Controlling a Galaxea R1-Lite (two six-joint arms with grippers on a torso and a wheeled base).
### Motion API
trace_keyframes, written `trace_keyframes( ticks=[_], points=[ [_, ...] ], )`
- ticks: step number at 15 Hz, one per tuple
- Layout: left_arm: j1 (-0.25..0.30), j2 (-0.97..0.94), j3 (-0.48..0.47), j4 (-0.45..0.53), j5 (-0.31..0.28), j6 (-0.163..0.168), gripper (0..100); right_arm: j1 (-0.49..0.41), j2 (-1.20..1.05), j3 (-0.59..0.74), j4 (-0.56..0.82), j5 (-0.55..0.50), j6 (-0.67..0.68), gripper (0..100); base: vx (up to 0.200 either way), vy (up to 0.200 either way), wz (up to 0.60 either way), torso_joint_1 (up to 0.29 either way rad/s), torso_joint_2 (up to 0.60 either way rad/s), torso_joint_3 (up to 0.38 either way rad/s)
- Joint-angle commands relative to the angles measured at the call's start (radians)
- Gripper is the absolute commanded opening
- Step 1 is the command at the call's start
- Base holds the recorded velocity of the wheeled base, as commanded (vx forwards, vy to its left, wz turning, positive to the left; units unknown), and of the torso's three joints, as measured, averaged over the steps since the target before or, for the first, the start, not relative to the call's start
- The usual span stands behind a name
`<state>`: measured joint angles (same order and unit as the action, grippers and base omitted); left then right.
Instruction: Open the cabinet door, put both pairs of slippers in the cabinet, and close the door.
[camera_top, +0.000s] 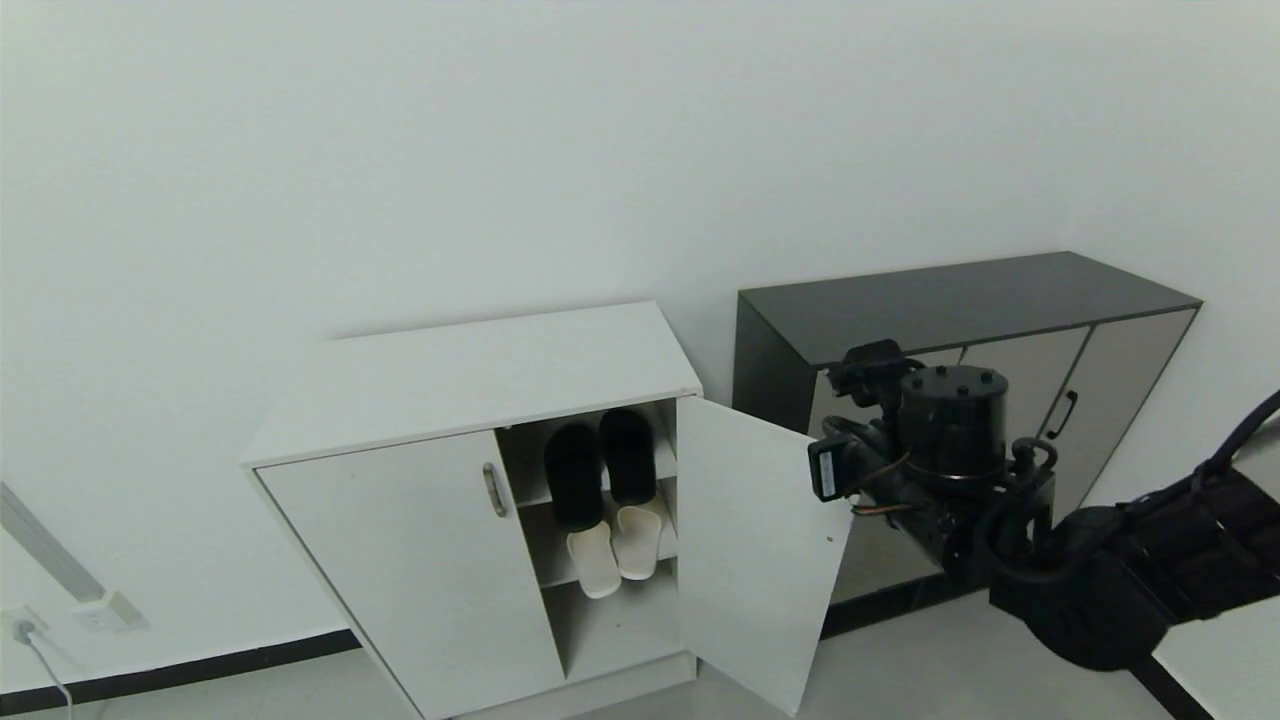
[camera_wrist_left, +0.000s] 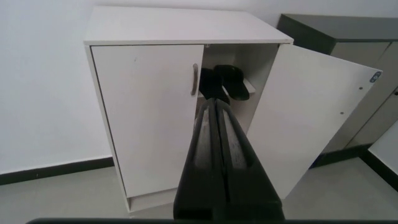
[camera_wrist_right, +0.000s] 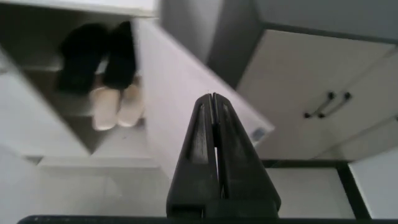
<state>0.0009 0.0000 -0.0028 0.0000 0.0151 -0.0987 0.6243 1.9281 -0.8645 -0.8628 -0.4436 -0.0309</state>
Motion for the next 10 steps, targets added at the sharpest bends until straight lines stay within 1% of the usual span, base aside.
trace_keyframes(
  ticks=[1,2,3,4,5,6,7,10],
  points=[
    [0.001,0.0,0.0,0.0,0.0,-0.001,0,-0.103,0.065,-0.116,0.041,0.036,0.023,0,0.0,0.0,0.0,0.0,0.0,0.0],
    [0.001,0.0,0.001,0.0,0.0,-0.001,0,-0.14,0.084,-0.153,0.077,0.054,0.043,0,0.0,0.0,0.0,0.0,0.0,0.0],
    [0.001,0.0,0.0,0.0,0.0,-0.001,0,-0.153,0.089,-0.168,0.097,0.068,0.057,0,0.0,0.0,0.0,0.0,0.0,0.0],
    [0.001,0.0,0.0,0.0,0.0,-0.001,0,-0.189,0.097,-0.209,0.183,0.128,0.114,0,0.0,0.0,0.0,0.0,0.0,0.0],
    [0.001,0.0,0.0,0.0,0.0,-0.001,0,-0.199,0.101,-0.228,0.225,0.16,0.143,0,0.0,0.0,0.0,0.0,0.0,0.0],
    [0.001,0.002,0.001,0.0,0.0,-0.001,0,-0.227,0.115,-0.277,0.307,0.214,0.203,0,0.0,0.0,0.0,0.0,0.0,0.0],
    [0.001,0.0,0.0,0.0,0.0,-0.001,0,-0.244,0.132,-0.298,0.335,0.22,0.216,0,0.0,0.0,0.0,0.0,0.0,0.0],
    [0.001,0.0,0.0,0.0,0.0,-0.001,0,-0.259,0.172,-0.306,0.334,0.221,0.218,0,0.0,0.0,0.0,0.0,0.0,0.0]
  ],
)
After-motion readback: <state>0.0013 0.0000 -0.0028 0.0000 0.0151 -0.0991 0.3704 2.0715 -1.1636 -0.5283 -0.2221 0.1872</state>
